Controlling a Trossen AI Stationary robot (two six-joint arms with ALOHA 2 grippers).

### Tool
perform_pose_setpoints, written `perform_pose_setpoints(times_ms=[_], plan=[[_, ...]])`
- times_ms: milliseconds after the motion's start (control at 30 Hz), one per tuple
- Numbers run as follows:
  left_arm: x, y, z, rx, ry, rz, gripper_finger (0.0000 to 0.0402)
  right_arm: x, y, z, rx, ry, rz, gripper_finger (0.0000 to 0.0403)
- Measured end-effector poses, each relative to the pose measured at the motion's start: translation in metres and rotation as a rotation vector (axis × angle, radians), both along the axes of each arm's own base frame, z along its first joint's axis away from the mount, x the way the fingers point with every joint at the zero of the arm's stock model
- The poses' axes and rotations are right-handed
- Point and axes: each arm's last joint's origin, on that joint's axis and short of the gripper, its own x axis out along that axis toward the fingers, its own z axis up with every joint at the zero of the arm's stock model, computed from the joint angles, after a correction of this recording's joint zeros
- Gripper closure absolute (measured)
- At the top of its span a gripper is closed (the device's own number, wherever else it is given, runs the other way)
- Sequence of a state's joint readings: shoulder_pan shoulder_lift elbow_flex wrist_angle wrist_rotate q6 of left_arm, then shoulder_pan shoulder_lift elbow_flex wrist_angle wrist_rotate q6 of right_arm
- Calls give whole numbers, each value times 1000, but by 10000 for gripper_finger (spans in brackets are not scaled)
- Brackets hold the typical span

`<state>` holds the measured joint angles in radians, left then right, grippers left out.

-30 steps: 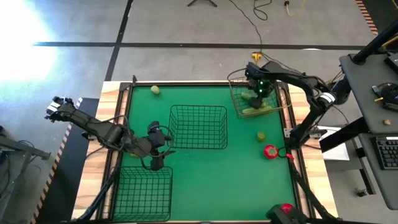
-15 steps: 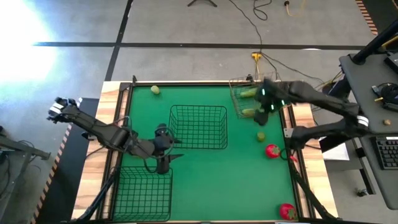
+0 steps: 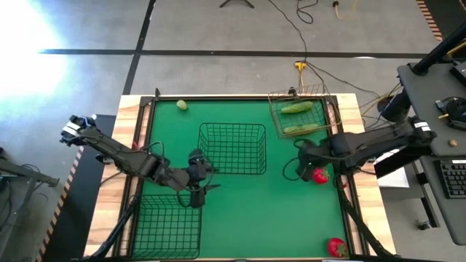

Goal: Sort produce into baskets
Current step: Put the bottom right green lime into the top black wire basket

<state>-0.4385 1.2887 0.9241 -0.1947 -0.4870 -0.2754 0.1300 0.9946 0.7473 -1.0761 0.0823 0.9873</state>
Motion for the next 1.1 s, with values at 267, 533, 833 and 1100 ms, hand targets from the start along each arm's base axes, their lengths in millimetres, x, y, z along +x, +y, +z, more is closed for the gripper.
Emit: perform_pose_setpoints(times_ms=[267, 533, 833, 1100], plan=[[4, -4, -8, 8, 27, -9, 170, 5, -11, -38, -129, 91, -176, 79], [3, -9, -9, -14, 43, -64, 170, 16, -22, -68, -73, 95, -180, 118], [-1, -18, -10, -13, 44, -96, 170, 18, -22, -68, -67, 104, -162, 221], [-1, -17, -10, -12, 44, -94, 170, 46, -15, -19, -41, -62, -66, 235]])
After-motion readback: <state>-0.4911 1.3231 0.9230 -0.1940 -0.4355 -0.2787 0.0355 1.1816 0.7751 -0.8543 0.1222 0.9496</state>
